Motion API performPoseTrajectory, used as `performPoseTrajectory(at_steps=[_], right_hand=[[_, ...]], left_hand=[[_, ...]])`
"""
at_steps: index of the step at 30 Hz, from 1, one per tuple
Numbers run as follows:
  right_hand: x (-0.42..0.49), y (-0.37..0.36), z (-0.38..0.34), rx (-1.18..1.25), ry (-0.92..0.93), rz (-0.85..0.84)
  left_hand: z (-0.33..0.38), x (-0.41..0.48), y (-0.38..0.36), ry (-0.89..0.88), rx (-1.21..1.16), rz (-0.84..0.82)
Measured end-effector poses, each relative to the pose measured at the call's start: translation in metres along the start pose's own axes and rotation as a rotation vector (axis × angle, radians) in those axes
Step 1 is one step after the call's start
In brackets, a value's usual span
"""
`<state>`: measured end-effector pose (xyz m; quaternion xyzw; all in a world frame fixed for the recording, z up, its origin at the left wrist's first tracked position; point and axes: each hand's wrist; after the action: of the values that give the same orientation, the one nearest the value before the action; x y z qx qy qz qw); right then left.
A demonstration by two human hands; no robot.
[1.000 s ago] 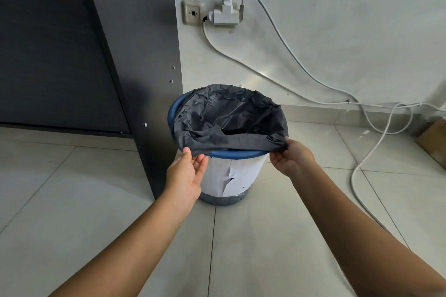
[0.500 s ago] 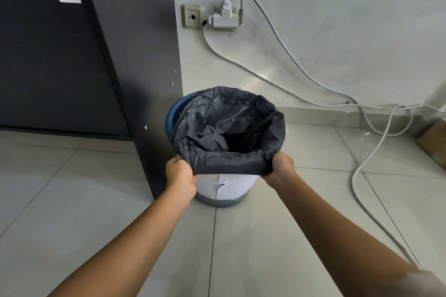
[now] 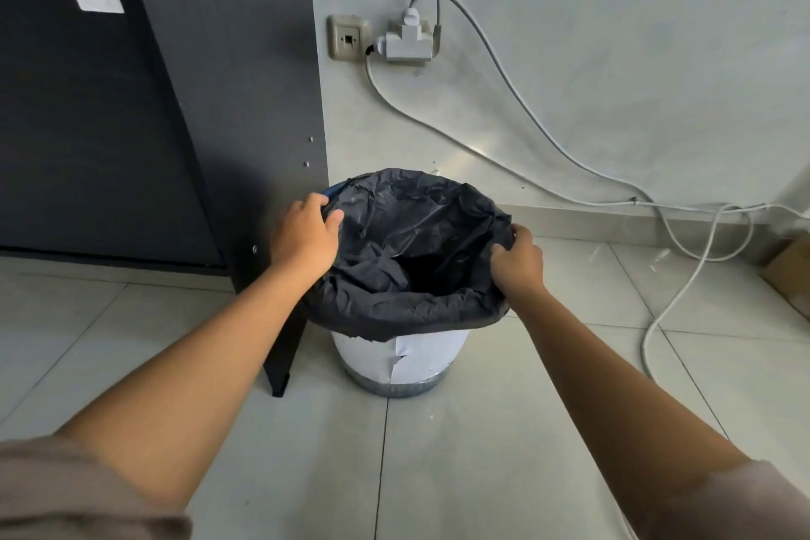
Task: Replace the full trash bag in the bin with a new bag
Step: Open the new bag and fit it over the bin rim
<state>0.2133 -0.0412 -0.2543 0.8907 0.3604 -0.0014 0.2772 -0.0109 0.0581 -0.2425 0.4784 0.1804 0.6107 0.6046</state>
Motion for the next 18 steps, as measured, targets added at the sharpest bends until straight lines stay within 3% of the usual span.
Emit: performPoseTrajectory(at_steps=[3,5,8,11,14,16,18], right_hand=[[0.01,0.004,-0.001,-0.09,0.032,0.016],[0.016,0.008,-0.002,-0.102,0.025,-0.005],[0.025,0.012,-0.002,-0.105,0.024,-0.023],[0.031,0.013,-0.003,-0.098,0.029,-0.008],[0.036,0.012,-0.002,-0.08,0.038,0.004],[0.04,0.013,-0.002,-0.108,0.048,0.002],[0.045,0.013,-0.004,-0.166,0.043,-0.005]], left_hand=[[-0.002,0.017,-0.002,0.03,0.257,-0.167],[0.002,0.025,-0.002,0.057,0.286,-0.233],[0.003,0.044,-0.005,0.232,-0.019,-0.223],[-0.005,0.057,-0.008,0.451,-0.447,-0.037],[-0.024,0.053,-0.013,0.578,-0.546,0.021],[-0.037,0.051,-0.021,0.692,-0.624,-0.032],[-0.037,0.051,-0.023,0.688,-0.561,-0.108]])
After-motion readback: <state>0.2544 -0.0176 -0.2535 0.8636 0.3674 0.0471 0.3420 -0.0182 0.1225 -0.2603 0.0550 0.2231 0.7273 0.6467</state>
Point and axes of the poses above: each hand's wrist, its own x-axis towards the middle knuckle, its own y-axis out of the back of the hand, z = x × y, and after that the axes turned 9 degrees about -y, right-handed
